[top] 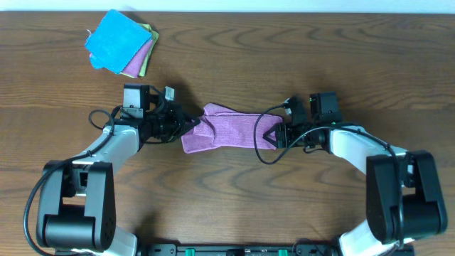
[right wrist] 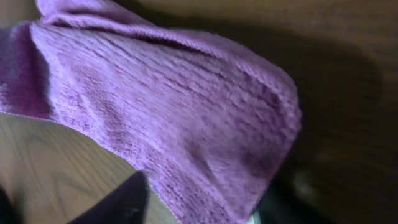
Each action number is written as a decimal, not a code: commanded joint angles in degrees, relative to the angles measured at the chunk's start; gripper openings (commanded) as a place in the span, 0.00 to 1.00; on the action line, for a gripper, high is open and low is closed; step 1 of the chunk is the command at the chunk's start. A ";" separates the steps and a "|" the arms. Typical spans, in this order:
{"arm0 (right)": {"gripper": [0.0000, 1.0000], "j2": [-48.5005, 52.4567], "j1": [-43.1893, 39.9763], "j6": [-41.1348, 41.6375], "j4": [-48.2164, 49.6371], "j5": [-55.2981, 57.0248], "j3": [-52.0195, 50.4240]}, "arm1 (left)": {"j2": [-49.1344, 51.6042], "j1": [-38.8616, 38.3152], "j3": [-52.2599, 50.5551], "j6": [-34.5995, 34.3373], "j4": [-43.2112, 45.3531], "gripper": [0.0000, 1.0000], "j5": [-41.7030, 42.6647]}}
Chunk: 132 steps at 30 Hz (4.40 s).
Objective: Fold the cloth
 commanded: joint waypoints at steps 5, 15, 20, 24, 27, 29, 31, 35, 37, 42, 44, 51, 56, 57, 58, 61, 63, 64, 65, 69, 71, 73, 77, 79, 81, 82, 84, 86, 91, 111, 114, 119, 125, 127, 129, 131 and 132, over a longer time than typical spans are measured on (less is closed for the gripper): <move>0.02 0.44 0.90 2.80 -0.31 -4.39 -0.20 | 0.81 -0.13 0.63 -0.94 1.36 0.06 3.21; 0.01 -16.83 0.83 7.54 -0.48 -4.42 0.07 | -1.11 -0.11 0.74 -13.51 15.93 0.06 6.97; 0.01 -24.22 0.09 9.16 -0.02 -1.62 0.20 | -1.84 -0.11 0.74 -22.71 27.43 0.06 6.67; 0.01 -24.35 -0.90 11.98 4.39 -1.64 0.28 | -1.84 -0.11 0.74 -27.76 34.42 0.06 4.46; 0.01 -24.30 -1.64 13.97 8.39 -1.33 1.05 | -1.84 -0.02 0.87 -30.36 37.75 0.06 1.40; 0.01 -24.15 -2.40 14.73 9.18 0.35 2.21 | -1.84 0.31 1.31 -31.28 38.62 0.06 -0.24; 0.01 -23.06 -3.06 14.71 9.20 2.49 4.37 | -1.84 0.63 2.71 -31.91 38.88 0.06 -2.34; 0.01 -17.62 -3.41 14.43 9.44 2.64 10.45 | -1.55 0.63 7.28 -30.60 38.51 0.06 -7.06; 0.01 -13.22 -3.39 14.01 9.62 2.34 15.10 | -0.52 0.63 11.02 -29.51 37.18 0.06 -7.96; 0.01 -2.54 -3.41 13.29 9.60 2.08 27.74 | 5.42 0.63 20.90 -27.85 35.36 0.06 -9.79; 0.01 0.85 -3.52 12.96 9.57 2.08 32.09 | 8.92 0.63 25.27 -27.85 35.34 0.06 -9.68; 0.01 8.24 -4.26 11.76 5.57 2.12 43.41 | 18.36 0.98 37.99 -25.31 34.03 0.06 -2.54; 0.02 8.28 -6.01 10.29 -0.39 1.81 45.38 | 18.38 2.95 38.77 -20.50 28.02 0.06 4.02; 0.01 8.26 -6.23 9.73 -1.86 1.18 45.38 | 18.38 3.23 38.77 -19.76 26.62 0.06 5.29; 0.01 8.26 -6.45 9.29 -3.89 0.28 45.38 | 18.38 3.58 38.77 -18.60 25.07 0.06 7.06; 0.01 8.26 -6.38 5.79 -12.50 -0.61 45.38 | 18.38 4.35 38.77 -14.03 19.21 0.06 12.48; 0.02 8.26 -6.03 3.93 -17.77 -0.57 45.38 | 18.38 4.44 38.77 -11.15 14.10 0.06 14.71; 0.01 8.26 -5.81 2.71 -20.37 -0.55 45.38 | 18.38 4.44 38.77 -9.11 11.13 0.06 15.74; 0.01 8.26 -5.62 1.95 -22.82 -0.55 45.38 | 18.38 4.42 38.77 -7.58 8.39 0.06 16.55; 0.01 8.26 -4.96 -0.94 -31.19 -0.42 45.35 | 18.38 3.61 38.75 1.42 -5.86 0.06 20.13; 0.01 8.26 -4.79 -1.92 -34.80 -0.11 45.35 | 18.38 3.34 38.75 7.34 -14.53 0.06 20.46; 0.01 8.26 -4.76 -3.02 -38.07 -0.11 45.35 | 18.38 3.23 38.75 13.86 -23.45 0.06 20.11; 0.02 8.26 -4.76 -7.32 -45.07 0.98 45.22 | 18.38 3.23 38.75 30.53 -44.92 0.06 17.66; 0.01 8.26 -4.76 -8.57 -47.47 1.84 44.50 | 18.38 3.19 38.73 36.33 -52.68 0.06 15.61; 0.01 8.22 -4.72 -9.01 -47.98 1.84 42.36 | 18.38 3.13 38.36 40.52 -57.20 0.06 14.47; 0.01 8.22 -4.68 -9.18 -48.02 1.81 41.13 | 18.38 3.08 37.94 40.89 -57.88 0.06 14.01; 0.02 8.17 -4.46 -9.66 -47.80 1.81 37.79 | 18.38 2.82 35.82 42.56 -58.99 0.06 13.70; 0.02 8.11 -4.33 -10.01 -47.12 1.79 34.82 | 18.38 2.21 32.61 43.89 -59.19 0.06 13.70; 0.02 5.99 -4.13 -10.03 -43.69 1.86 27.39 | 18.36 0.85 23.54 47.01 -58.47 0.06 13.70; 0.01 -2.62 -4.17 -5.35 -25.05 2.23 13.14 | 9.40 1.86 16.33 40.81 -48.98 0.06 12.15; 0.01 -2.64 -4.17 -4.11 -22.73 2.23 13.22 | 6.29 3.26 16.33 33.97 -43.36 0.06 9.05; 0.01 -2.64 -4.17 -1.01 -16.20 2.23 13.33 | 4.35 3.08 16.31 26.45 -36.09 0.06 5.38; 0.02 -2.64 -4.11 3.67 -5.11 2.80 13.44 | 4.46 1.90 16.31 19.80 -27.56 0.06 0.98; 0.02 -2.64 -3.67 5.16 -1.11 4.83 13.44 | 4.46 1.92 16.31 16.35 -22.64 0.06 -1.09; 0.02 -2.64 -3.02 5.77 1.29 6.64 13.44 | 4.46 1.90 16.31 14.82 -19.89 0.06 -4.04; 0.01 -2.58 -2.27 6.14 3.17 8.61 13.44 | 4.46 1.90 16.31 13.42 -17.09 0.06 -5.40; 0.02 -2.56 -1.88 6.14 4.11 9.64 13.44 | 4.46 1.90 16.31 13.18 -15.91 0.06 -5.90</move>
